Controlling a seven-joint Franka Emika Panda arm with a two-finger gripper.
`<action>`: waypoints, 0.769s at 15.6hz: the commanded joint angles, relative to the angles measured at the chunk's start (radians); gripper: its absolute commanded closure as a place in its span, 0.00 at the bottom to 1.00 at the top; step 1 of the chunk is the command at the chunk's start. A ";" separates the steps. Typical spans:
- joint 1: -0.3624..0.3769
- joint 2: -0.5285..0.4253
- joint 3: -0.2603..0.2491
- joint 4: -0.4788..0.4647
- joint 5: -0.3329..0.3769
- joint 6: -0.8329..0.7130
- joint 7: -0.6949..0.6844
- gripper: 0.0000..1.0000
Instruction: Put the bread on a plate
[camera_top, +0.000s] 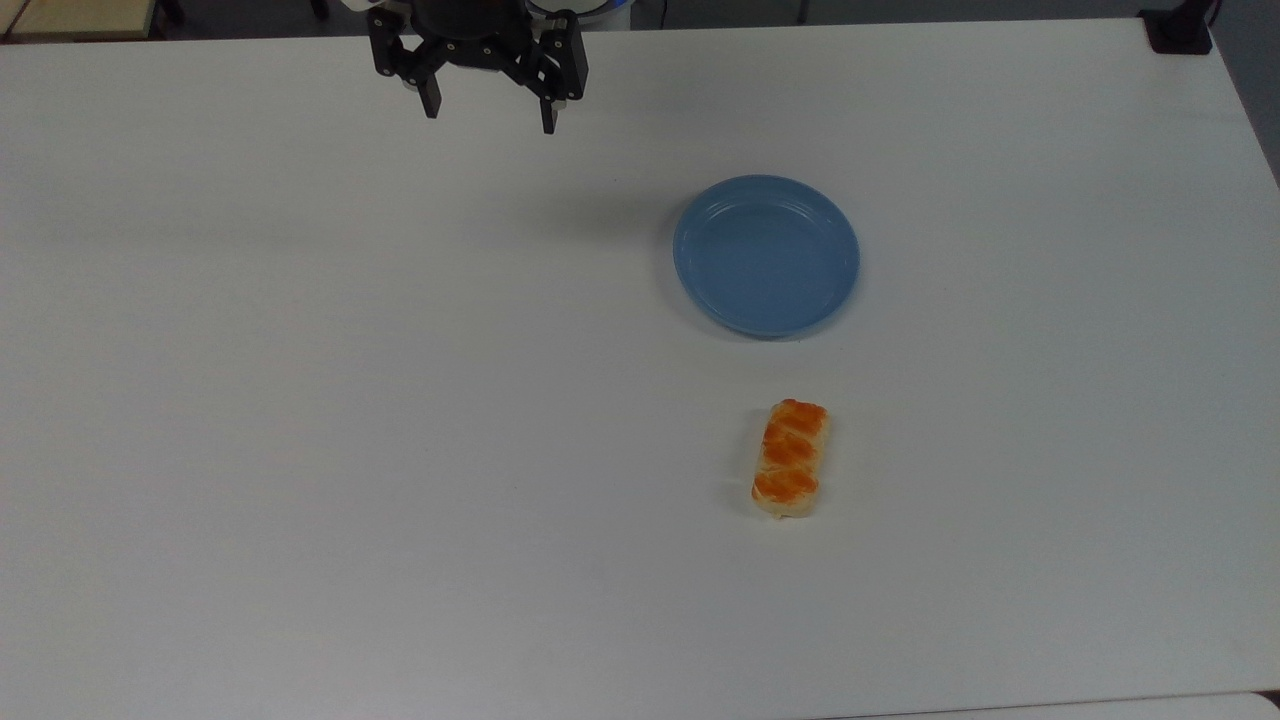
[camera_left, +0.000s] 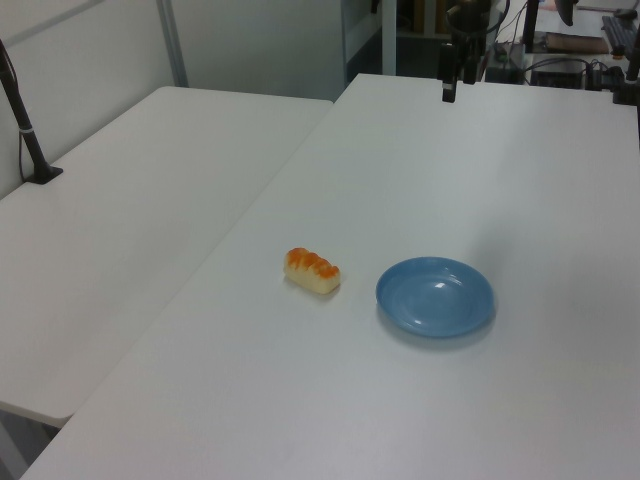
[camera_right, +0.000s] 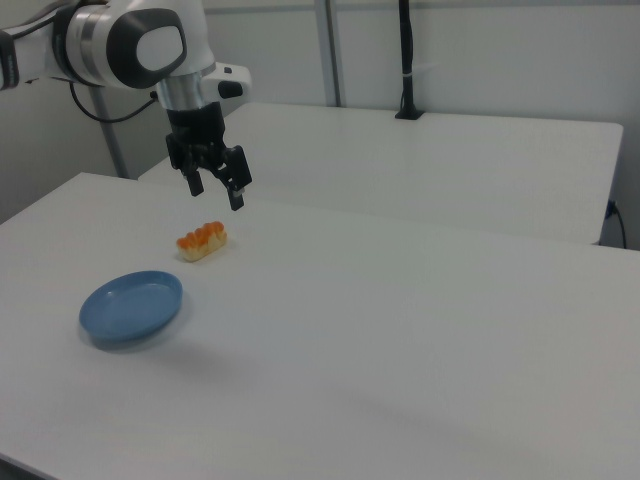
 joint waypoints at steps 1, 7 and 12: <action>0.008 -0.049 -0.028 -0.026 -0.021 -0.008 -0.016 0.00; 0.011 -0.046 -0.028 -0.028 -0.018 -0.007 -0.016 0.00; 0.014 -0.040 -0.028 -0.032 -0.015 0.002 -0.014 0.00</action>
